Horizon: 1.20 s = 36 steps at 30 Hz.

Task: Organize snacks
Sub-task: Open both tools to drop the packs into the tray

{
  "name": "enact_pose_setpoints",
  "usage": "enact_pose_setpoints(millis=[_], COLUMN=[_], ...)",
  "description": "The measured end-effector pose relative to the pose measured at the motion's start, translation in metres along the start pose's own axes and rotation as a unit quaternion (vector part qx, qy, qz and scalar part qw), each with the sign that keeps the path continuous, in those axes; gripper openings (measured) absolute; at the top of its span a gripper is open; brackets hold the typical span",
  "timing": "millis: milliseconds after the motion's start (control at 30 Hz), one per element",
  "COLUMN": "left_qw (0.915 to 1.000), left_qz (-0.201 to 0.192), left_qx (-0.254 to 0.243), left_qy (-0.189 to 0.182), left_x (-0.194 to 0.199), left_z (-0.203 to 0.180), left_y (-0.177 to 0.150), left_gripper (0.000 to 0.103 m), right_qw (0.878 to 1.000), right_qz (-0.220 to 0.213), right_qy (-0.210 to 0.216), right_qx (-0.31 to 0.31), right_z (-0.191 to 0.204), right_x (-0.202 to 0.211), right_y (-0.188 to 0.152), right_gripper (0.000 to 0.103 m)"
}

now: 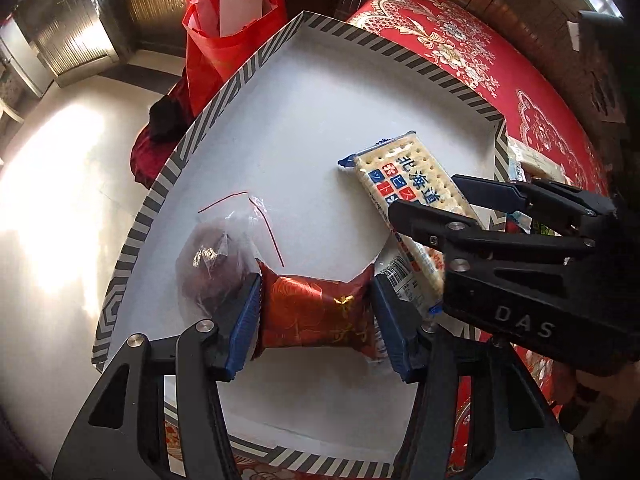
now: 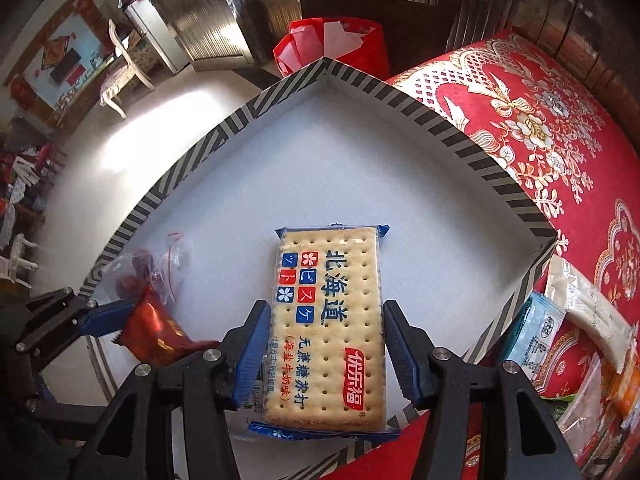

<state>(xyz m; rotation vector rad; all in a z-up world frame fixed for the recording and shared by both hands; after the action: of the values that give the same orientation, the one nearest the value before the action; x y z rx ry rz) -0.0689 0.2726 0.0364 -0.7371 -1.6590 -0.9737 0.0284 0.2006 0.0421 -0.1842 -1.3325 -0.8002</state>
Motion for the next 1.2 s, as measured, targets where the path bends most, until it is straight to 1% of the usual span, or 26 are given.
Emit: enact_pose_setpoints(millis=[67,133,300,400,500,567,700,833,900,1067,1200], left_qw=[0.9999,0.9998,0.9997,0.9996,0.9994,0.9994,0.9993,0.9986,0.9980,0.9957,0.9921], left_qz=[-0.002,-0.003,-0.015,-0.017,-0.020,-0.022,-0.022,-0.016,-0.013,-0.004,0.005], left_qx=[-0.003,-0.005,-0.009,-0.014,-0.018,-0.020,-0.028,-0.050,-0.061,-0.088,-0.118], left_qy=[0.011,0.016,0.019,0.019,0.021,0.019,0.011,-0.002,-0.009,-0.030,-0.043], left_x=[0.001,0.003,0.012,0.015,0.019,0.021,0.023,0.022,0.022,0.019,0.014], left_z=[-0.001,-0.001,-0.007,-0.011,-0.014,-0.015,-0.026,-0.047,-0.059,-0.090,-0.119], left_y=[0.001,0.002,0.004,0.005,0.004,0.003,0.005,0.005,0.005,0.005,0.001], left_gripper=[0.056,0.056,0.057,0.057,0.057,0.057,0.057,0.057,0.060,0.061,0.061], right_qw=[1.000,0.999,0.999,0.998,0.996,0.996,0.995,0.993,0.992,0.985,0.979], right_qz=[-0.008,-0.014,-0.025,-0.029,-0.055,-0.059,-0.062,-0.062,-0.062,-0.070,-0.070], right_qy=[0.021,0.032,0.031,0.046,0.046,0.049,0.029,0.013,0.003,-0.015,-0.034], right_qx=[-0.019,-0.029,-0.034,-0.045,-0.048,-0.053,-0.067,-0.095,-0.110,-0.155,-0.190], right_z=[-0.005,-0.009,-0.012,-0.015,-0.017,-0.022,-0.040,-0.064,-0.077,-0.109,-0.133], right_x=[0.005,0.013,0.026,0.031,0.047,0.056,0.068,0.076,0.081,0.098,0.110], right_y=[0.000,-0.003,-0.016,-0.016,-0.022,-0.028,-0.044,-0.068,-0.082,-0.118,-0.149], right_gripper=[0.058,0.058,0.058,0.058,0.058,0.058,0.058,0.058,0.058,0.059,0.063])
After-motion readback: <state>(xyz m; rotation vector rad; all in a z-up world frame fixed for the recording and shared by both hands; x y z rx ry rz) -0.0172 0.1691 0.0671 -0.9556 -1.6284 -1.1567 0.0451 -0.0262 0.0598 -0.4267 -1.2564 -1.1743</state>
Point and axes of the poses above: each gripper's, at about its wrist camera, not at the fingertips, and x roughly against the way its jaws point, z to its left, y to its top, the point moved 1 cm from there along -x, roughly the way its jaws point, and after that the axes turned 1 degree about y, right-handed, at the moved point
